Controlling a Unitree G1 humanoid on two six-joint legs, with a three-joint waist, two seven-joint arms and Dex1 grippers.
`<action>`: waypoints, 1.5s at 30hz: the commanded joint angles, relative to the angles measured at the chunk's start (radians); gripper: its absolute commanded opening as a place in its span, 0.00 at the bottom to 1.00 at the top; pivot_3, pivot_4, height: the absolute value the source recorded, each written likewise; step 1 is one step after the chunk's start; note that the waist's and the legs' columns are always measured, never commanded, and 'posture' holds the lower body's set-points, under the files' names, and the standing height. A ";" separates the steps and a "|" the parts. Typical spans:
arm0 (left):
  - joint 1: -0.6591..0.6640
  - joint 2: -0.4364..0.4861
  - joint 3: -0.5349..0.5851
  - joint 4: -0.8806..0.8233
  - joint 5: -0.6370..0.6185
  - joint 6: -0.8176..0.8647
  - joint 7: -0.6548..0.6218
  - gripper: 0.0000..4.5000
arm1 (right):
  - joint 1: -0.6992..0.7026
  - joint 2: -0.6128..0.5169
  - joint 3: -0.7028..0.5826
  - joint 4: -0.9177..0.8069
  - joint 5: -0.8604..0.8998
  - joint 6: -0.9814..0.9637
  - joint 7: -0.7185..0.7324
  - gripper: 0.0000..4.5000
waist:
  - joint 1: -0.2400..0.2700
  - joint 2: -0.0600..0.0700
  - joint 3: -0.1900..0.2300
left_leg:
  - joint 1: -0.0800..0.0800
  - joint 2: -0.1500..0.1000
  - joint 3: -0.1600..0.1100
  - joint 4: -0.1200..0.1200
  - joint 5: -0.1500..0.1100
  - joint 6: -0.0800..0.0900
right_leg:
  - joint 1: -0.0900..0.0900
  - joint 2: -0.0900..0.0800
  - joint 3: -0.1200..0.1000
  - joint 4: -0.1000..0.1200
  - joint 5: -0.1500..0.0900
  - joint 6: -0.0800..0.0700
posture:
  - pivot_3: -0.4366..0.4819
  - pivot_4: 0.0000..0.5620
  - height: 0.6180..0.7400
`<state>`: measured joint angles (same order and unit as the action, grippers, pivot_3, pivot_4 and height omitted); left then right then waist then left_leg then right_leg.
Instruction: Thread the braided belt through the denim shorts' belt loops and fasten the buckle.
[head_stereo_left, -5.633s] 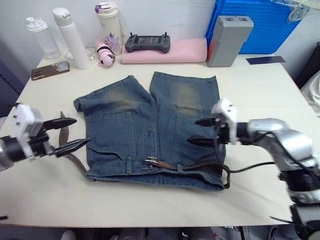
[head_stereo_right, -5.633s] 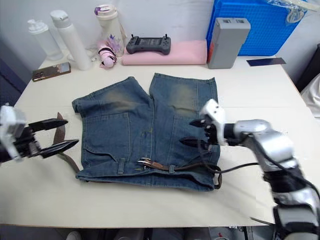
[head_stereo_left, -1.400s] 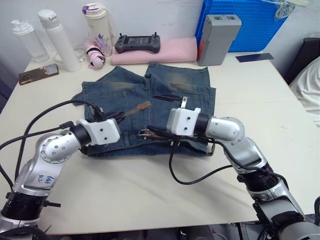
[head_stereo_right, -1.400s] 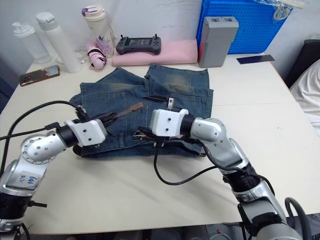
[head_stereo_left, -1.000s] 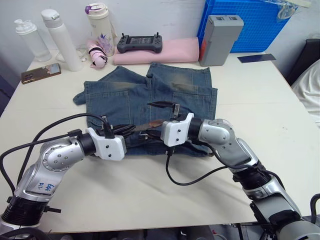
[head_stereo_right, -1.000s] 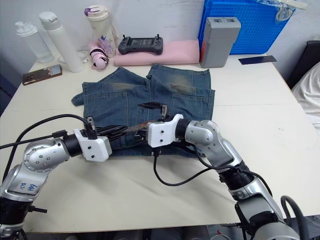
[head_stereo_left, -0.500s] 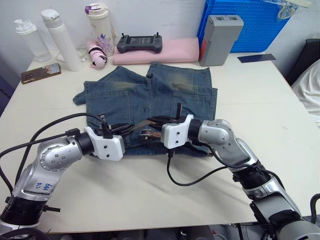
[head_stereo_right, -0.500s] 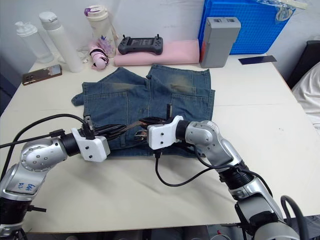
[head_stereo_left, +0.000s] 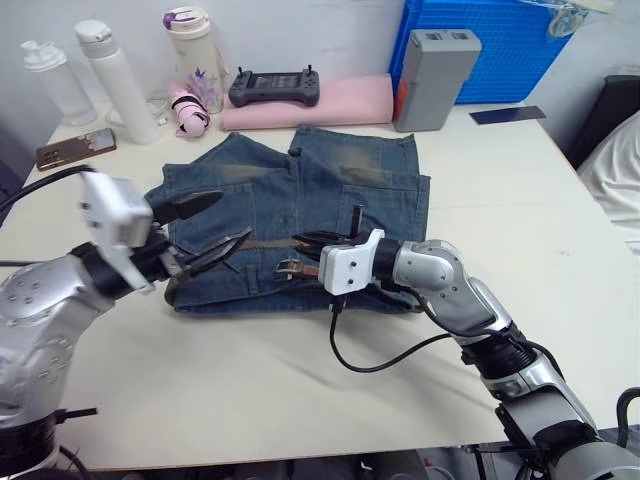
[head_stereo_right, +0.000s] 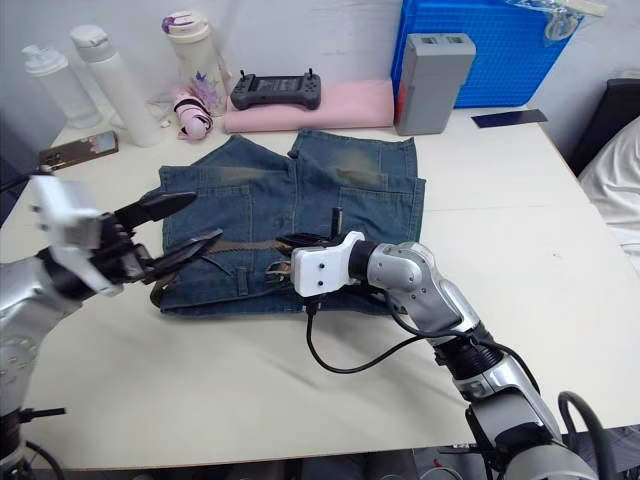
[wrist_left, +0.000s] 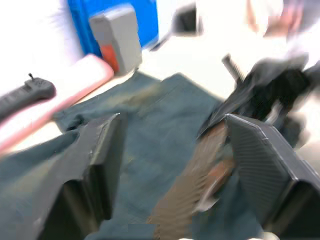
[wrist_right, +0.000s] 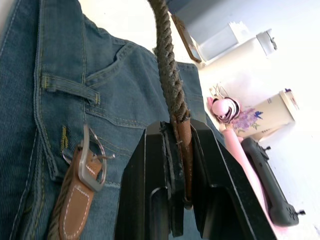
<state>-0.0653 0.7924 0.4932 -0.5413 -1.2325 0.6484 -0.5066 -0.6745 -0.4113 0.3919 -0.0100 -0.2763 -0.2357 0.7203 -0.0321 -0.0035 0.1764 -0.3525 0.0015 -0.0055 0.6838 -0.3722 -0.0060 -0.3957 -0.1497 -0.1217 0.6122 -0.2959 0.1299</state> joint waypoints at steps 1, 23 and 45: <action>0.106 -0.011 0.047 -0.061 -0.459 0.056 0.175 0.77 | -0.002 0.005 -0.010 -0.014 -0.019 -0.015 -0.027 0.00 | 0.000 0.000 0.000 | 0.000 0.000 -0.001 0.000 0.000 0.000 | 0.000 0.000 0.002 0.000 0.000 0.000 | 0.48 0.27 1.00; 0.156 -0.552 -0.277 -0.099 -0.740 -0.247 0.968 0.77 | -0.018 0.007 -0.012 0.027 -0.103 -0.121 -0.100 0.00 | 0.007 0.001 0.000 | 0.001 -0.006 -0.001 0.002 0.000 0.000 | 0.003 0.006 0.013 -0.004 0.000 0.000 | 0.48 0.27 1.00; 0.099 -0.621 -0.186 0.066 -0.740 -0.116 0.918 0.00 | 0.005 -0.001 -0.007 -0.005 -0.097 -0.127 -0.074 0.00 | 0.008 0.001 0.000 | 0.001 -0.005 -0.001 0.002 0.000 0.000 | 0.004 0.008 0.014 -0.007 0.000 0.000 | 0.48 0.27 1.00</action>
<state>0.0435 0.1782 0.2920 -0.4628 -1.9610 0.5268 0.4230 -0.6727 -0.4089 0.3903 0.0407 -0.3863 -0.3441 0.6439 -0.0239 -0.0029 0.1766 -0.3519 -0.0039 -0.0068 0.6853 -0.3721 -0.0064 -0.3921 -0.1420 -0.1079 0.6051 -0.2960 0.1297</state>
